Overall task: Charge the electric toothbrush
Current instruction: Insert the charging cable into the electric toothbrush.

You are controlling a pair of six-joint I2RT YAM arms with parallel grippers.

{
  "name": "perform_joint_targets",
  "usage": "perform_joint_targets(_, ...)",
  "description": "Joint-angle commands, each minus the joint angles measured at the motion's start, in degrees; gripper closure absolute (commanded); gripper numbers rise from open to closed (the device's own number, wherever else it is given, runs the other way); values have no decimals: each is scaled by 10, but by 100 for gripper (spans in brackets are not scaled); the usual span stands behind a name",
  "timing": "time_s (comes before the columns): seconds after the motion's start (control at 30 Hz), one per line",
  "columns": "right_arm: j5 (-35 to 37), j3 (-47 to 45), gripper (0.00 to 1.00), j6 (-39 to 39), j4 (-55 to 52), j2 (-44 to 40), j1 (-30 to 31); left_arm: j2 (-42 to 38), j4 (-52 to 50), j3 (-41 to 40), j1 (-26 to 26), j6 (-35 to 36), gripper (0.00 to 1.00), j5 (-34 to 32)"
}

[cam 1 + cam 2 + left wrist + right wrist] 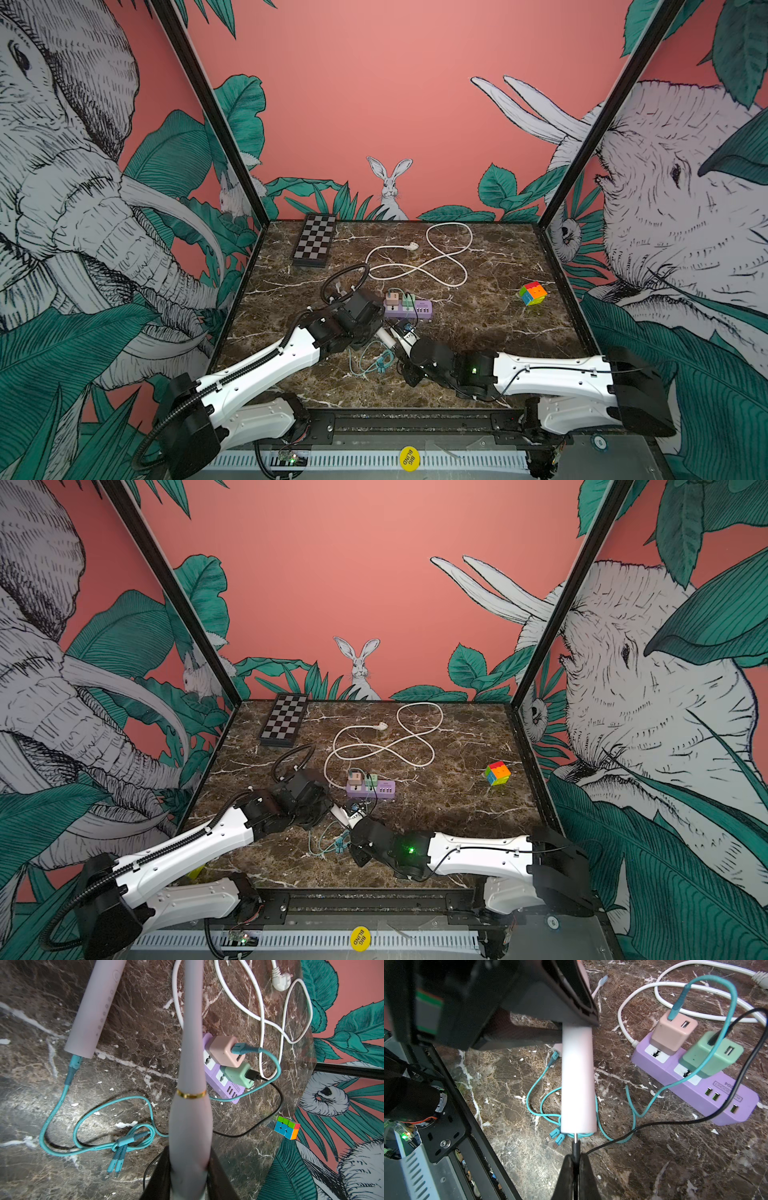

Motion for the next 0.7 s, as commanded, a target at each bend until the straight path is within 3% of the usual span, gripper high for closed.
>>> perform_joint_targets(0.0, 8, 0, 100, -1, 50, -12, -6, -14, -7, -7, -4, -8, 100, 18)
perform_joint_targets(0.67, -28, -18, 100, -6, 38, -31, -6, -11, -11, -4, 4, -7, 100, 20)
